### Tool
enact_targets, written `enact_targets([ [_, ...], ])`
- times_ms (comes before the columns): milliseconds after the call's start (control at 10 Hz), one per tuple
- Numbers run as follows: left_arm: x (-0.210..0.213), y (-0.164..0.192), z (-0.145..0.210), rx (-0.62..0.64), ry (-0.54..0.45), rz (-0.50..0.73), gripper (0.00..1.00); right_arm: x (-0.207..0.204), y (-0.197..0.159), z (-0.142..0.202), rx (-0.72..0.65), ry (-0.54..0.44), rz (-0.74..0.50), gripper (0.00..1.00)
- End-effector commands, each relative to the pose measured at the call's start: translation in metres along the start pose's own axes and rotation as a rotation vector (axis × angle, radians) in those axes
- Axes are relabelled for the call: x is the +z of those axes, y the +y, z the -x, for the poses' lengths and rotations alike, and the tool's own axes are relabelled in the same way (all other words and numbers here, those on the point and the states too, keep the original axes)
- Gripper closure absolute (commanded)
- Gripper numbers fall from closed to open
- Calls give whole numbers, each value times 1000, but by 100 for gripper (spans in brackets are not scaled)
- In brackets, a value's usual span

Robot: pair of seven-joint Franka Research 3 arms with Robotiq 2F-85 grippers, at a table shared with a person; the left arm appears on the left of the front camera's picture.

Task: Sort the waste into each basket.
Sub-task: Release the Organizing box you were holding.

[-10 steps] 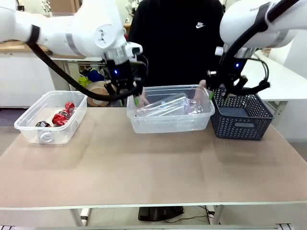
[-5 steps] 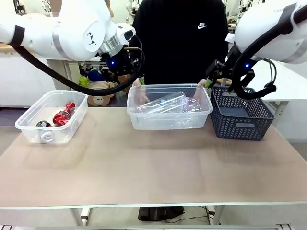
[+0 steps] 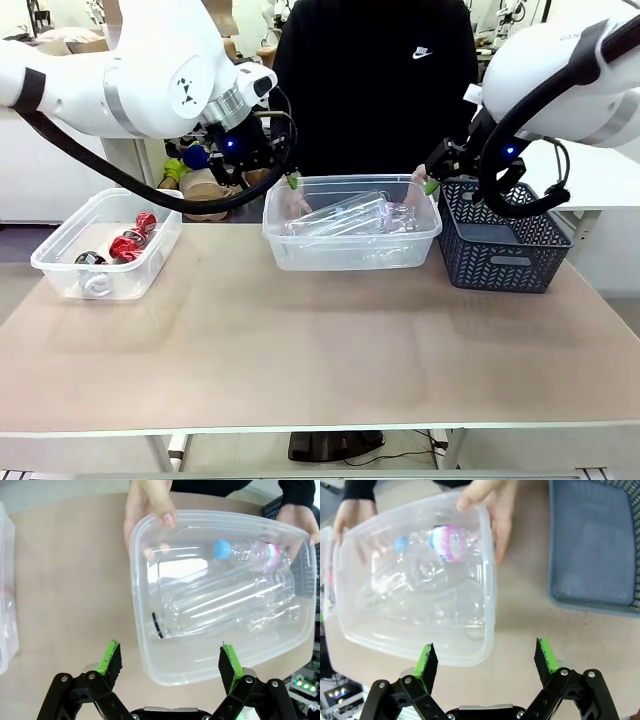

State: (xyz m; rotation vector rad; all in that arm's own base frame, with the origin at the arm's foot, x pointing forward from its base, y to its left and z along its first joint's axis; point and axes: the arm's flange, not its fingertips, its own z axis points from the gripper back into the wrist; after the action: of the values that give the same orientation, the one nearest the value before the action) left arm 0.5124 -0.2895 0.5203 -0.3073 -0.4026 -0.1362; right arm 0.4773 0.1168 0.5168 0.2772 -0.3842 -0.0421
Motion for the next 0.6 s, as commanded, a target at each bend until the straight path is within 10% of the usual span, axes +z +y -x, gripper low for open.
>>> enact_targets([
  [0,2,-1,-2,-9,-24,-3,0,8,0,-1,-2,-18,-8,0],
  [500,2,-1,-2,-9,-24,-3,0,8,0,-1,-2,-18,-8,0],
])
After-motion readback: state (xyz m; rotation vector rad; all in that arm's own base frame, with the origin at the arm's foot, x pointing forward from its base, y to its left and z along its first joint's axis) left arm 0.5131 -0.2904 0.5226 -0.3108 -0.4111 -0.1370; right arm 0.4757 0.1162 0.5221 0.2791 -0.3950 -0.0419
